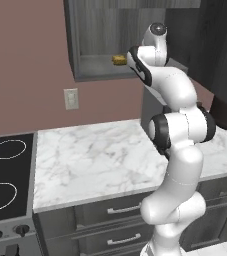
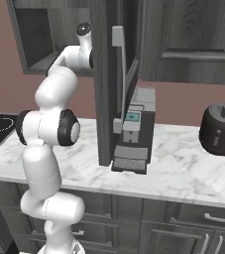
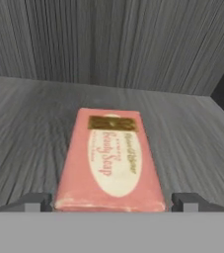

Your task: Pick up the sponge and bar soap from the sink, and place them back in the cabinet, and close the cabinet door.

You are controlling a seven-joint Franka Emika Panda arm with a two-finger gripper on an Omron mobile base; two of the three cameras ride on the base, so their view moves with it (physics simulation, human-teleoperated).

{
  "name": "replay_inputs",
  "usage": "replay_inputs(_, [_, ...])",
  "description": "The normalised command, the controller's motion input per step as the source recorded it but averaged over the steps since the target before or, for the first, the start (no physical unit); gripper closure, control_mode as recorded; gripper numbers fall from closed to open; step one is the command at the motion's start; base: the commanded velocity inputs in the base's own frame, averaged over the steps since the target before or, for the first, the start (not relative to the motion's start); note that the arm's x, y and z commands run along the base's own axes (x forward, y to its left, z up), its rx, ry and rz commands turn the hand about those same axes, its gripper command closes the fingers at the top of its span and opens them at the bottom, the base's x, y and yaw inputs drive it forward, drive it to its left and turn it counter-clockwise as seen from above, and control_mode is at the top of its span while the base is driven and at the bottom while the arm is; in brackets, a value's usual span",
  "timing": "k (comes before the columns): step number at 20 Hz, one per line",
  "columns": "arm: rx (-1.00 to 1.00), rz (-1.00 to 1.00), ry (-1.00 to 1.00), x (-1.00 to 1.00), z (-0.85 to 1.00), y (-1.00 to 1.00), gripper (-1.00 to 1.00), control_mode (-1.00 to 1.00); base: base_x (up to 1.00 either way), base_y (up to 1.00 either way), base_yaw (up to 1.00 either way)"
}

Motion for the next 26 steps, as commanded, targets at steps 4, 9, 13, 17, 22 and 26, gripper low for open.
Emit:
replay_inputs(4, [0.0,0.0,0.0,-0.05,0.0,0.0,-1.0,-1.0,0.0,0.0,0.0])
replay_inputs(9, [0.0,0.0,0.0,-0.41,-0.03,0.0,-1.0,-1.0,0.0,0.0,0.0])
replay_inputs(13, [0.0,0.0,-0.01,-0.44,-0.21,0.0,-1.0,-1.0,0.0,0.0,0.0])
replay_inputs(17, [0.0,0.0,-0.06,-0.45,-0.27,0.0,-1.0,-1.0,0.0,0.0,0.0])
replay_inputs(22, [0.0,0.0,-0.13,-0.49,-0.07,0.0,-1.0,-1.0,0.0,0.0,0.0])
replay_inputs(26, [0.0,0.0,-0.12,-0.65,0.0,0.0,-1.0,-1.0,0.0,0.0,0.0])
